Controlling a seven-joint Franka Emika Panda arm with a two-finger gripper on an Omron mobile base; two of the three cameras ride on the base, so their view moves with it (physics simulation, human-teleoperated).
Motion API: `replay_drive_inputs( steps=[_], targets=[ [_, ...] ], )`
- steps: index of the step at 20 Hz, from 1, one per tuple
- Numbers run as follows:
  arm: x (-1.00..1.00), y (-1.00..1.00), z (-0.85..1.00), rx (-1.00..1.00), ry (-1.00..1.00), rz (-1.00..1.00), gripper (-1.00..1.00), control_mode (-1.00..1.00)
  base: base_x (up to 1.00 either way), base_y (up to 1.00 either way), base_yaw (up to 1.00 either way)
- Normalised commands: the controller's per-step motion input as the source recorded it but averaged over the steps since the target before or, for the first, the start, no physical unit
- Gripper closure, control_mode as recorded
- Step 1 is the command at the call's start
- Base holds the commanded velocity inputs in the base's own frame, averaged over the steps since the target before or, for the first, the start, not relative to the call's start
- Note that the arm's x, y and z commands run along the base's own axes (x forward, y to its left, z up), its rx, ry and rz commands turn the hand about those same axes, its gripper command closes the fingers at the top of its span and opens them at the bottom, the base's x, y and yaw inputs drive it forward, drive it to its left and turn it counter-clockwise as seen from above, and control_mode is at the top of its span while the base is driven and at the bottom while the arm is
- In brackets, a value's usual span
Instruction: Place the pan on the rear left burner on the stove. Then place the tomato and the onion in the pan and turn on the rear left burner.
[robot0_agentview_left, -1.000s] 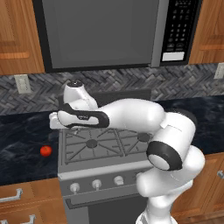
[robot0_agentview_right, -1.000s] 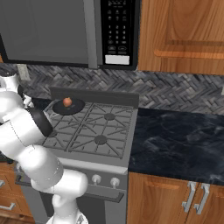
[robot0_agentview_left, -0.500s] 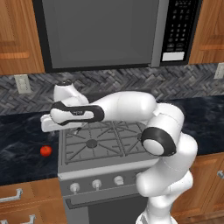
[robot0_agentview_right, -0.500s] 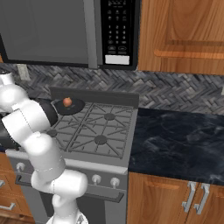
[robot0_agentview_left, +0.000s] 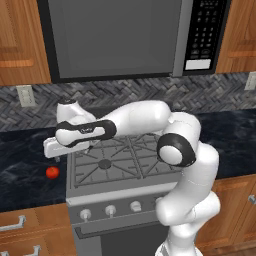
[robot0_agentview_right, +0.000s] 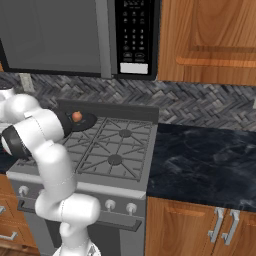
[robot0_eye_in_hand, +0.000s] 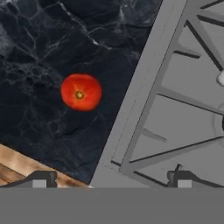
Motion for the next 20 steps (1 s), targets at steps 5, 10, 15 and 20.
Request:
replay_drive_inputs(
  steps=[5,10,15,20],
  targets=[
    [0.19,0.22,-0.31,0.00,0.04,0.10,-1.00,-1.00,0.00,0.00,0.00],
    [0.20,0.30,-0.15,0.00,0.00,0.05,-1.00,-1.00,0.00,0.00,0.00],
    [0.14,0.30,-0.08,-0.02,0.00,0.00,-1.00,-1.00,0.00,0.00,0.00],
    [0.06,0.17,-0.20,-0.04,0.01,0.00,-1.00,-1.00,0.00,0.00,0.00]
  ],
)
